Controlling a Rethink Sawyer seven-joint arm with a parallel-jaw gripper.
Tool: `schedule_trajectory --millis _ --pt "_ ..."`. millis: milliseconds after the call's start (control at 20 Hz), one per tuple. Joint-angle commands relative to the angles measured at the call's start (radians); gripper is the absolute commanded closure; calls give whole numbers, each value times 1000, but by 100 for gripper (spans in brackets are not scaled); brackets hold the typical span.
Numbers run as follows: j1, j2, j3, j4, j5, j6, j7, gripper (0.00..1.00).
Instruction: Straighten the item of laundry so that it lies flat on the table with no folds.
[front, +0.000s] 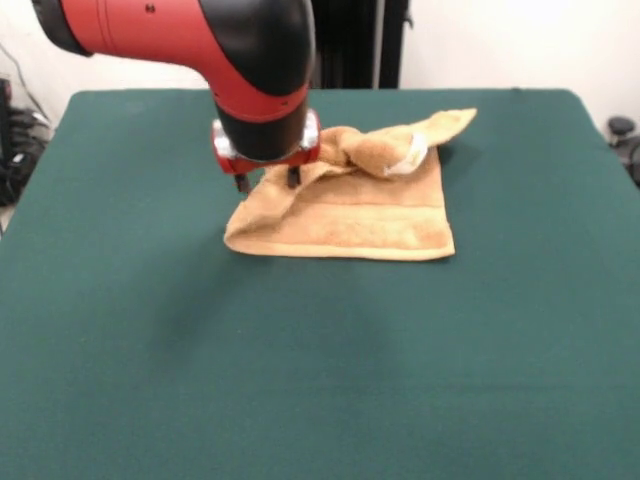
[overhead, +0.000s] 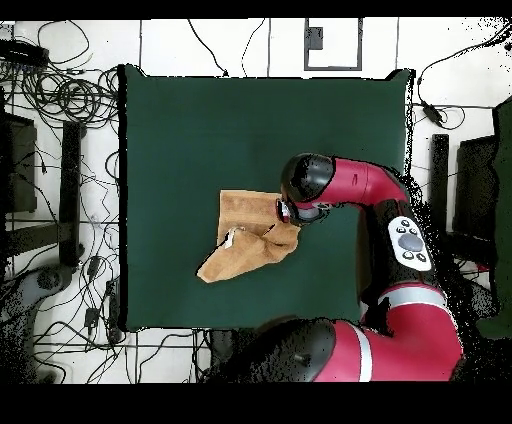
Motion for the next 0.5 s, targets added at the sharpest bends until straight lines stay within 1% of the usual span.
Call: schedule_trajectory --millis 50,500 --pt "-34 -51 10 -13 -85 213 -172 0" --pt "-45 -43 60 -19 -133 214 -136 0"
